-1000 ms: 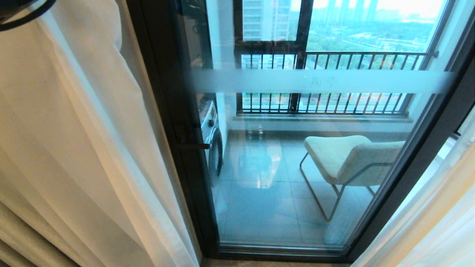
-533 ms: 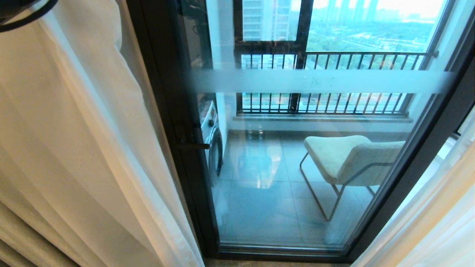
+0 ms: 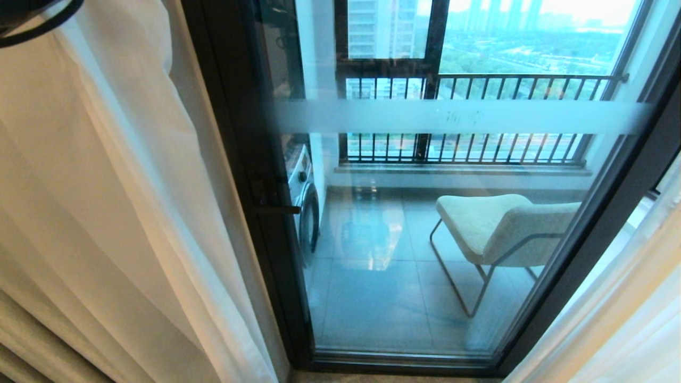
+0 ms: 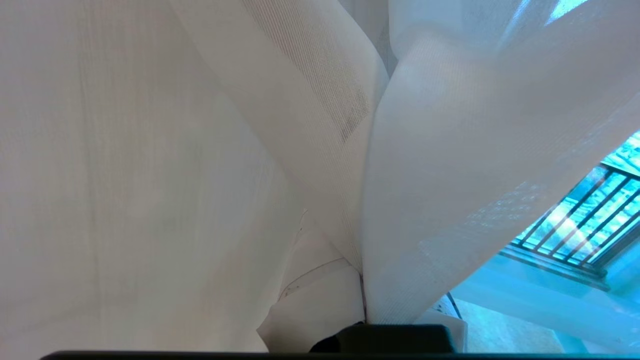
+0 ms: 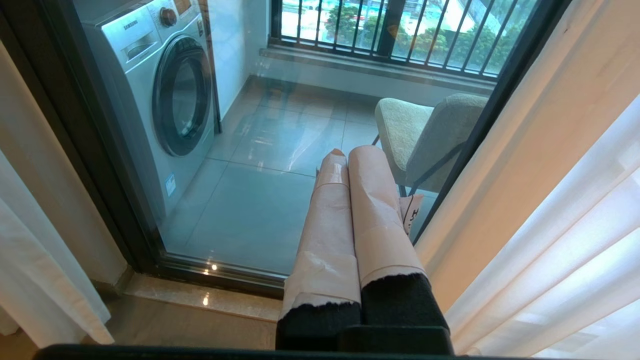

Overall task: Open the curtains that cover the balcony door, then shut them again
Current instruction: Close the inner curtains on both sides

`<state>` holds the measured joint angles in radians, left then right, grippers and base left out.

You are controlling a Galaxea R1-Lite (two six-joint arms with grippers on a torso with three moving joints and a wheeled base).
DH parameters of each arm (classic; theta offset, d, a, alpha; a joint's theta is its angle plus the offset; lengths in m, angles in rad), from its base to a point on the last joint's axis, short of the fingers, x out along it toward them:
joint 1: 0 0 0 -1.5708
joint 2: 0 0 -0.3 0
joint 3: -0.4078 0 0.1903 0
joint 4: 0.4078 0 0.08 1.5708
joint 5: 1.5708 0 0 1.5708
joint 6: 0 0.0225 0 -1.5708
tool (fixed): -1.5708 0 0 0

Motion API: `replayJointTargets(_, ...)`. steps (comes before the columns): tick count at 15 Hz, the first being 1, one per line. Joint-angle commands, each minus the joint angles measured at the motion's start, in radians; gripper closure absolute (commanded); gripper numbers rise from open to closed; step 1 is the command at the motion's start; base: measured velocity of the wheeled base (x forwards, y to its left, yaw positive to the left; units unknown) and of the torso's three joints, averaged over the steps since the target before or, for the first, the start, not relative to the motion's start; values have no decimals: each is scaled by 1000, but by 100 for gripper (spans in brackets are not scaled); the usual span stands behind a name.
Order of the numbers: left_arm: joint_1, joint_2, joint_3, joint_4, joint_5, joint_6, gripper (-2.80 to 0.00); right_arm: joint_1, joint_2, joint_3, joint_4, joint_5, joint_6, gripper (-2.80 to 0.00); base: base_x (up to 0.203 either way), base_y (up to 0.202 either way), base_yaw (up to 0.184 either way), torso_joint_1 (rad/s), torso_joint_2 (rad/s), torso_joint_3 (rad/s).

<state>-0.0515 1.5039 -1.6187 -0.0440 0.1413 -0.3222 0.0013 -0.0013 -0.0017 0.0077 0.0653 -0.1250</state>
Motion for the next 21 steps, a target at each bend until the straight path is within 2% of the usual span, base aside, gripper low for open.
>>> replayJointTargets(1, -5, -1, 0, 0, 0, -3, 0, 0, 1, 0, 0, 1, -1, 0, 0, 0, 0, 0, 0, 0)
replayJointTargets(21, -7, 2, 16, -2, 3, -1, 0, 0, 1, 0, 0, 1, -1, 0, 0, 0, 0, 0, 0, 0)
